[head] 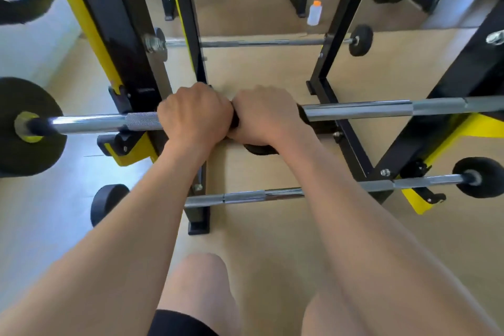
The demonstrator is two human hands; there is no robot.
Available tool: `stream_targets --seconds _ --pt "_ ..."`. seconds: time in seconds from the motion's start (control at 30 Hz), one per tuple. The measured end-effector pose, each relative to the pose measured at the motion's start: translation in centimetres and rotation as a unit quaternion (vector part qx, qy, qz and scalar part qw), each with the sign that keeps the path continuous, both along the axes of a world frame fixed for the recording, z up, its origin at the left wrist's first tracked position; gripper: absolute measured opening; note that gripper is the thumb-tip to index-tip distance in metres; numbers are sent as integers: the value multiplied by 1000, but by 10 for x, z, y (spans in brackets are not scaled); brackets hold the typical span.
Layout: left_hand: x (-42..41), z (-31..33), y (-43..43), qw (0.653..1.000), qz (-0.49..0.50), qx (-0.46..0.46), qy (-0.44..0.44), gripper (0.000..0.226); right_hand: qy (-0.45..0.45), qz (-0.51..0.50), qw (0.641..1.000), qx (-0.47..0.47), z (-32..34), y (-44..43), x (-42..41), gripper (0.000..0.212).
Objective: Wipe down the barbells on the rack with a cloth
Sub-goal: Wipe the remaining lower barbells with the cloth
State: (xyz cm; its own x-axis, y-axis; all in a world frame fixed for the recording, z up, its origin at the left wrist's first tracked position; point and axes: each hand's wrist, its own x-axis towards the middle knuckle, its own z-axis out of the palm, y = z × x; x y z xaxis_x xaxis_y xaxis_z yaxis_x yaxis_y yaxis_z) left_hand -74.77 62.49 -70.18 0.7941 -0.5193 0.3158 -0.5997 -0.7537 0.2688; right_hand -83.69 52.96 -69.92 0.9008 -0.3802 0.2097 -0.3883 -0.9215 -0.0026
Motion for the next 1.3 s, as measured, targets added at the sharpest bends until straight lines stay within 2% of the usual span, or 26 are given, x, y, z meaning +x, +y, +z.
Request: stream_targets --seconds 0.1,0.2,0.4,0.5,0.6,0.7,0.83,0.87,0.9,0.97,1.03,1.13,1.2,1.3 --pt "-7 -10 5 997 -30 -32 -70 30 -58 -26 996 -58 -9 12 -2 23" --pt "-8 -8 8 996 -32 -25 -78 35 -127 -24 986 -102 -21 21 -9 21" --pt "-1 3 16 998 -37 -45 2 30 -91 91 989 -79 -18 16 -27 41" --pt "2 4 22 996 -48 -78 6 34 -95 88 988 -84 -22 16 -24 36" --pt "4 3 29 988 -82 -129 12 35 -117 43 989 -81 -15 23 -14 23" --pt "12 3 35 968 -127 -214 21 34 -130 -16 990 -54 -6 30 -1 38" --pt "19 2 37 967 -164 -193 -24 36 -134 -139 978 75 2 30 20 39" --pt "21 3 37 966 -170 -194 -19 37 -147 -158 973 79 -2 33 22 39" --pt "23 3 38 962 -176 -207 -2 37 -163 -152 974 42 -8 38 23 42" --pt "28 3 43 955 -179 -236 23 37 -214 -71 973 -42 -26 51 20 46" --pt "32 -1 55 953 -165 -254 6 34 -247 26 966 -68 -40 67 25 47" --pt "30 -7 77 949 -151 -271 -60 29 -224 119 963 -90 -52 89 43 43" --pt "26 -10 82 946 -151 -269 -99 27 -215 155 959 -104 -52 93 51 48" --pt "22 -11 79 942 -122 -303 -76 27 -171 189 962 -99 -37 75 42 39"
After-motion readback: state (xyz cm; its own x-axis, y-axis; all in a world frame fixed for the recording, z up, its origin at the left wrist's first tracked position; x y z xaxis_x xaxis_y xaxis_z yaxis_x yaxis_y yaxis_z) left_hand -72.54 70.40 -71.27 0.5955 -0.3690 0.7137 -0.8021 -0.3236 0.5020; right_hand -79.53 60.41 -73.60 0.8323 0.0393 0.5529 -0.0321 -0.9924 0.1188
